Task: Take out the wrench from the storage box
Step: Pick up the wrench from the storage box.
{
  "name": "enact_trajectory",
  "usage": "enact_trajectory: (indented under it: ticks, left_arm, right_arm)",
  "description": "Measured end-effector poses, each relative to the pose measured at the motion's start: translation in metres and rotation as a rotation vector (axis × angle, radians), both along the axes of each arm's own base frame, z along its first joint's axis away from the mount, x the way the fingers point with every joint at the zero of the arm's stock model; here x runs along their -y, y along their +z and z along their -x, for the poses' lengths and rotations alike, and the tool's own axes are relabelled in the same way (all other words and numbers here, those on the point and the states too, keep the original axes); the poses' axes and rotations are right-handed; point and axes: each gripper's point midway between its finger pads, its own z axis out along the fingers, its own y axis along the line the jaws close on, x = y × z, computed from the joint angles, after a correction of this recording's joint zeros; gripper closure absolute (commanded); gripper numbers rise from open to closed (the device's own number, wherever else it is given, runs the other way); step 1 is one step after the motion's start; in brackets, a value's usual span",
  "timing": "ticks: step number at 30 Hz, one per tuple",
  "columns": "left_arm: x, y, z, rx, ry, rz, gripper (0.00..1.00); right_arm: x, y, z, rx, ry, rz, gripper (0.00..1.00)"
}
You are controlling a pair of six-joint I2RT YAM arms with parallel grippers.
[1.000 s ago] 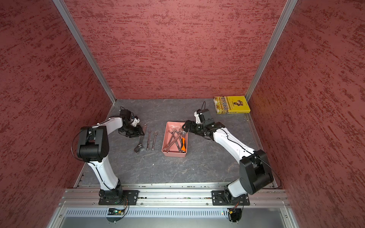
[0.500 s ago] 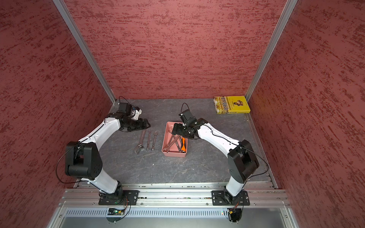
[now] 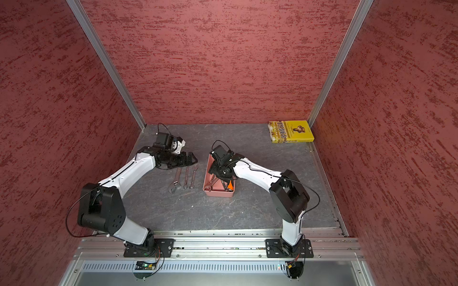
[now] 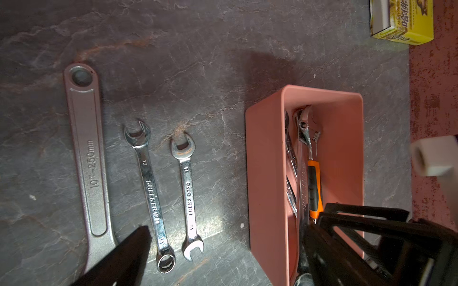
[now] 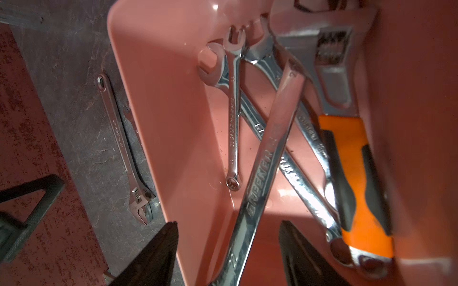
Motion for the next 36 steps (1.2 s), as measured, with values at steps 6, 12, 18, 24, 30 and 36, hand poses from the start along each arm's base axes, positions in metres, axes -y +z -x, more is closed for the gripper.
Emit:
enact_trajectory:
  ticks: [6,12,18,24,30,36]
  left_arm:
    - [0.003,0.004,0.005,0.01,-0.005,0.013,0.0]
    - [0.002,0.002,0.007,0.003,-0.004,0.011,0.0]
    - [0.002,0.0,0.009,-0.005,-0.013,0.004,0.0]
    - [0.003,-0.003,0.012,-0.014,-0.03,-0.007,0.0]
    - [0.002,-0.004,0.014,-0.018,-0.038,-0.011,0.0]
    - [0.003,-0.012,0.013,-0.04,-0.038,-0.015,0.0]
  right_arm:
    - [-0.007,-0.019,0.0,-0.06,-0.072,-0.002,0.41]
    - [-0.009,-0.025,-0.001,-0.086,-0.124,-0.017,0.52]
    - [-0.008,-0.037,0.0,-0.108,-0.167,-0.031,0.69]
    - [-0.009,-0.041,-0.001,-0.114,-0.197,-0.051,0.79]
    - [-0.015,-0.036,-0.006,-0.104,-0.228,-0.1,0.88]
    - [-0.014,-0.032,-0.003,-0.1,-0.232,-0.112,0.97]
